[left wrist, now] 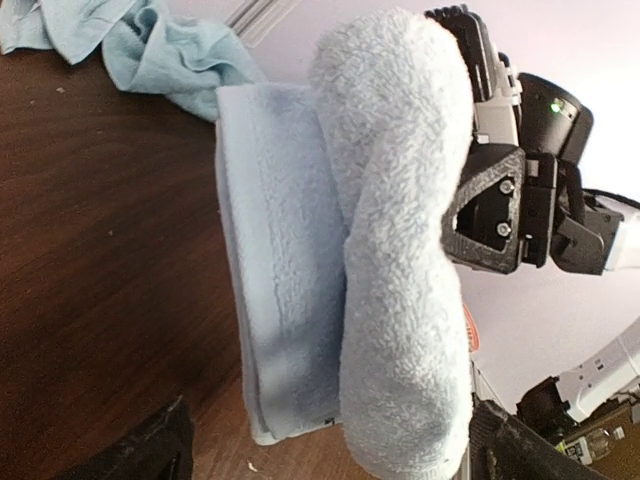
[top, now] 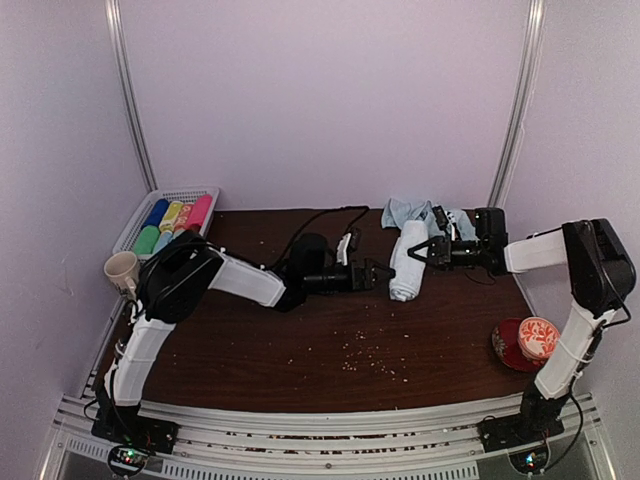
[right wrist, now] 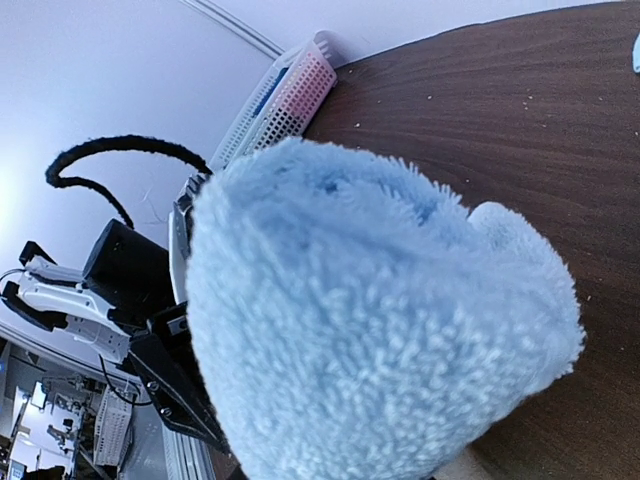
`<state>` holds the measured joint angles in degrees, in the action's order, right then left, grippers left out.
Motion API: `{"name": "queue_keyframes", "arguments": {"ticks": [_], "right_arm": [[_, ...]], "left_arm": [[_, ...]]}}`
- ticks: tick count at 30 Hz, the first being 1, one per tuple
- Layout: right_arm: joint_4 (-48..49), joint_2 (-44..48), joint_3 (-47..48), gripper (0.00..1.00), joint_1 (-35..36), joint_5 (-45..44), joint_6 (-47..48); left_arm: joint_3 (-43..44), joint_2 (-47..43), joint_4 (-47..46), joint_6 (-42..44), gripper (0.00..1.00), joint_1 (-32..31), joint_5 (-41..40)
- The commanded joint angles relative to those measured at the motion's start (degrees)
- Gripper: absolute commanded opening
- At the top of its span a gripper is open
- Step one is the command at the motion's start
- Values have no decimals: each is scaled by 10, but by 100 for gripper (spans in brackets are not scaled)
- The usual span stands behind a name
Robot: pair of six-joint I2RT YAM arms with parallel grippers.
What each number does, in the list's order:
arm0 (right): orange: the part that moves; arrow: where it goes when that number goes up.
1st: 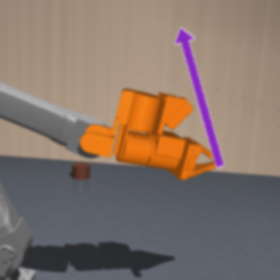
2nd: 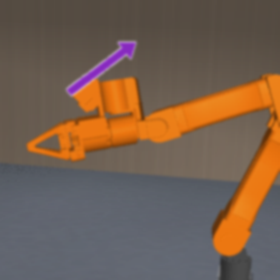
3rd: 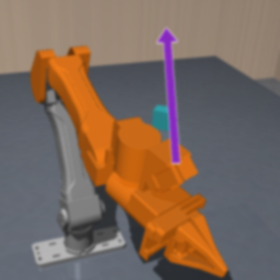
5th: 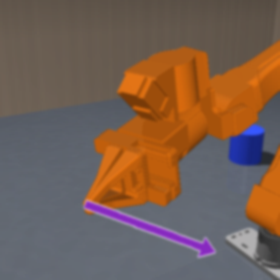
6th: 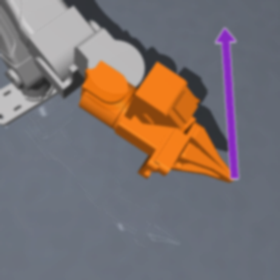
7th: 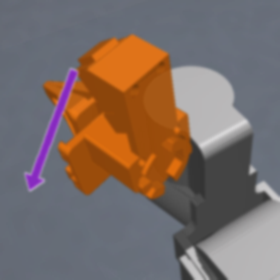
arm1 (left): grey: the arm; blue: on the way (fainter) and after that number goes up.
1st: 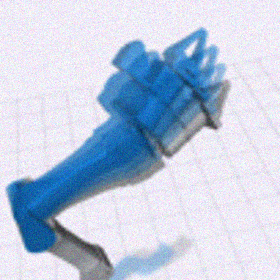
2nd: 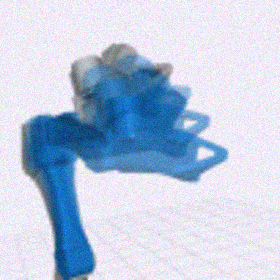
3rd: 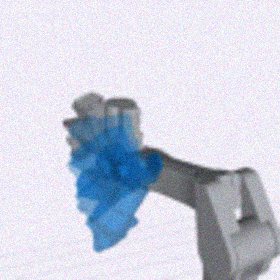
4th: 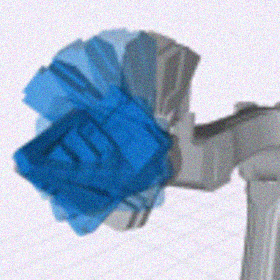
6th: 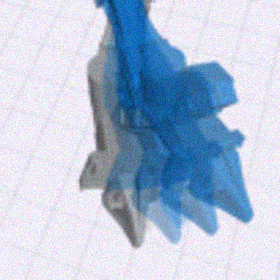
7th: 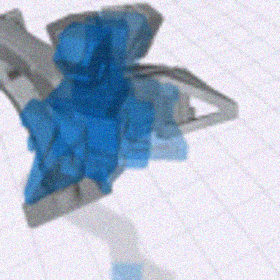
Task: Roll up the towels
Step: Pass from the right arm to the left
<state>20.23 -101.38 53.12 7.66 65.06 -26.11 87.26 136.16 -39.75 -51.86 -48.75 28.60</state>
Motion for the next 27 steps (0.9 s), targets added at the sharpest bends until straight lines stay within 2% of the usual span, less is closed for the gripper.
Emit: {"name": "queue_keyframes", "arguments": {"ticks": [1,7,11,16,23,27], "right_arm": [[-111,65,33,9,10,22,115],[-263,106,65,9,23,36,273],[-357,124,92,9,30,53,364],[-456,154,113,10,47,79,459],[-473,194,115,11,56,120,479],[-449,208,105,12,60,127,459]], "left_arm": [[-20,-29,-127,27,98,8,70],[-21,-51,-155,50,98,15,124],[-22,-59,-218,37,98,20,178],[-14,-60,-228,26,98,23,202],[-26,-65,-248,39,98,24,219],[-21,-64,-271,38,98,22,237]]}}
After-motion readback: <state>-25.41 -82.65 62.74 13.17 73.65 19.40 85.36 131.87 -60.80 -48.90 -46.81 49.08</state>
